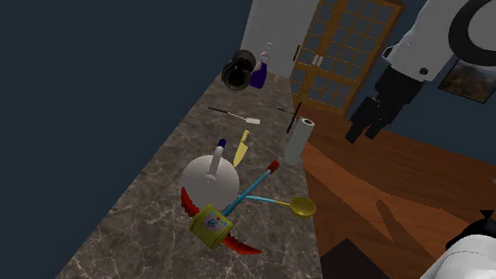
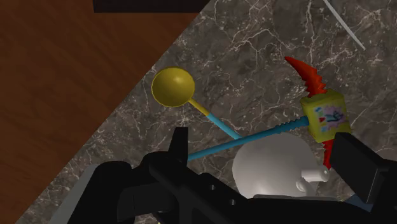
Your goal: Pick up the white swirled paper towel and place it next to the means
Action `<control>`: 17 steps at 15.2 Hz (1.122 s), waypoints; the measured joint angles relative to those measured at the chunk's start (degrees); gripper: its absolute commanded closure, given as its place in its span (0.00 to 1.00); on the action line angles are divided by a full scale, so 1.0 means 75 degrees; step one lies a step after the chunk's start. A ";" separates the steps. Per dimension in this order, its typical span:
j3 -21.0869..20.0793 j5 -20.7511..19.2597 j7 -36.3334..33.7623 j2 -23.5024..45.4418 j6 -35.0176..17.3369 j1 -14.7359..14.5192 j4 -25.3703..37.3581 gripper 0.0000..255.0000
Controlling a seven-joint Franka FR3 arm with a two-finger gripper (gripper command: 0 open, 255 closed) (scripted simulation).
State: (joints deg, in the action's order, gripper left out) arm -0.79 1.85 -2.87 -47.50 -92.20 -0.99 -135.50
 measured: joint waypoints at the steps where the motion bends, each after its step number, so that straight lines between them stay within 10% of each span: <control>1: 0.0000 0.0000 0.0000 0.0000 0.0000 0.0000 0.0000 0.00; 17: 0.1530 -0.0828 0.1874 0.3143 -0.2425 0.0461 0.0878 0.00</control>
State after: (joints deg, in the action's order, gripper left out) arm 10.68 -4.36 11.18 -23.93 -110.39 2.47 -128.91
